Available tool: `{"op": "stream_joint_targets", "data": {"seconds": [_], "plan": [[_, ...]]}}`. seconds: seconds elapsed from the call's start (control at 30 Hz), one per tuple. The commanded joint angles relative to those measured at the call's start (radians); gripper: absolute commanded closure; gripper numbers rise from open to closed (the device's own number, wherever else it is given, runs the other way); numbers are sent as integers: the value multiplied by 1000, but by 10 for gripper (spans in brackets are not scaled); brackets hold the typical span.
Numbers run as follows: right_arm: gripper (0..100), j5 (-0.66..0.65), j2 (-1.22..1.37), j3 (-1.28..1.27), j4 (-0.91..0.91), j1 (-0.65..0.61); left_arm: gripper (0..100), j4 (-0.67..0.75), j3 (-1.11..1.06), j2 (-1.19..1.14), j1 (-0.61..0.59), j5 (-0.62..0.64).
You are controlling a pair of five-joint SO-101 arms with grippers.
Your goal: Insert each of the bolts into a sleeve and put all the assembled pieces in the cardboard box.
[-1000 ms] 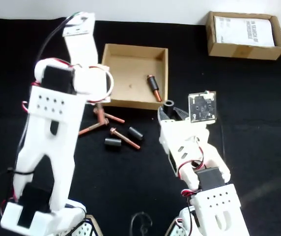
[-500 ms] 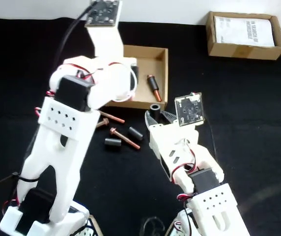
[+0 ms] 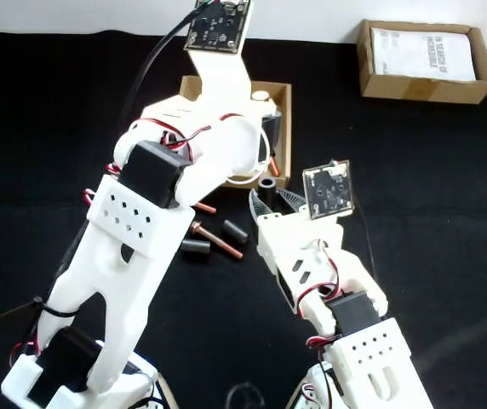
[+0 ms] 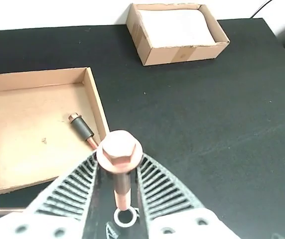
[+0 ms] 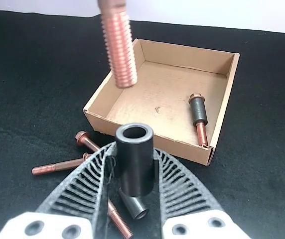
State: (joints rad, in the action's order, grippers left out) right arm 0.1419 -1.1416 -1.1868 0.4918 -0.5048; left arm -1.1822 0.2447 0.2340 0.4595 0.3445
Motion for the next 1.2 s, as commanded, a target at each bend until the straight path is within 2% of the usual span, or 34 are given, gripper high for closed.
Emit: {"op": "stream_joint_targets", "data": {"seconds": [0.0, 0.3, 0.43, 0.63, 1.17], "plan": [[991, 5, -27, 68, -24, -8, 992, 32, -36, 41, 8, -5], [991, 5, -22, 64, -51, -8, 992, 35, -185, 45, 8, 2], [991, 5, -21, 64, -51, -8, 992, 38, -179, 44, 8, 3], [991, 5, -21, 62, -51, -8, 992, 140, -176, 51, 8, 3], [991, 5, -19, 39, -53, -8, 992, 133, -160, 124, 84, 3]]}}
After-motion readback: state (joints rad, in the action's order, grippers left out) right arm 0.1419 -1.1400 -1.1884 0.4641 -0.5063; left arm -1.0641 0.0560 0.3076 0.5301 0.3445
